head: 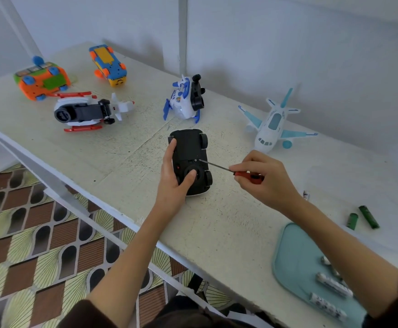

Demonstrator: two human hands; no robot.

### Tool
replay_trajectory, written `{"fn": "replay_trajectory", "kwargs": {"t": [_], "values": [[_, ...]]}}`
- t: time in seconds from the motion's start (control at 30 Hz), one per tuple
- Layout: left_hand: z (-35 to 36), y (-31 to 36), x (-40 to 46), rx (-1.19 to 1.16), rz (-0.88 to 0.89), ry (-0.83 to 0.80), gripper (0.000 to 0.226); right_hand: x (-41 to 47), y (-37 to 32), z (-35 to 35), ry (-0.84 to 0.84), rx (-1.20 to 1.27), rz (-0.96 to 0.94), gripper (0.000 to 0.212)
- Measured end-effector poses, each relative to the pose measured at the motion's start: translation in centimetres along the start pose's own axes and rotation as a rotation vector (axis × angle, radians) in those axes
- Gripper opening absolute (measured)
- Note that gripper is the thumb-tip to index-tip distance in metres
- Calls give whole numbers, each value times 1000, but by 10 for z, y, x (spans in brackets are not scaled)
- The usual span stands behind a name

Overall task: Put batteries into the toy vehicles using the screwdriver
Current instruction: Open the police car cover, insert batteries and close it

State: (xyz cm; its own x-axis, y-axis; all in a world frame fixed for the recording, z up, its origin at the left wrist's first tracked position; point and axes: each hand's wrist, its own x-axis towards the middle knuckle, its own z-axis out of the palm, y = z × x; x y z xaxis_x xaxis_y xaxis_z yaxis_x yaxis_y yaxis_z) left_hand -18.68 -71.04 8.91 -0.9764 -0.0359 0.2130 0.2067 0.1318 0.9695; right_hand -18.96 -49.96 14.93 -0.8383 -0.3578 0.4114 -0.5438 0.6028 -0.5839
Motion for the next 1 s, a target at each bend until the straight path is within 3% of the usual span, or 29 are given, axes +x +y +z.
{"fn": "replay_trajectory", "kwargs": {"t": [1.0], "values": [[0, -2, 0, 51, 13, 9, 72, 10, -6, -1, -91, -107, 8, 20]]}}
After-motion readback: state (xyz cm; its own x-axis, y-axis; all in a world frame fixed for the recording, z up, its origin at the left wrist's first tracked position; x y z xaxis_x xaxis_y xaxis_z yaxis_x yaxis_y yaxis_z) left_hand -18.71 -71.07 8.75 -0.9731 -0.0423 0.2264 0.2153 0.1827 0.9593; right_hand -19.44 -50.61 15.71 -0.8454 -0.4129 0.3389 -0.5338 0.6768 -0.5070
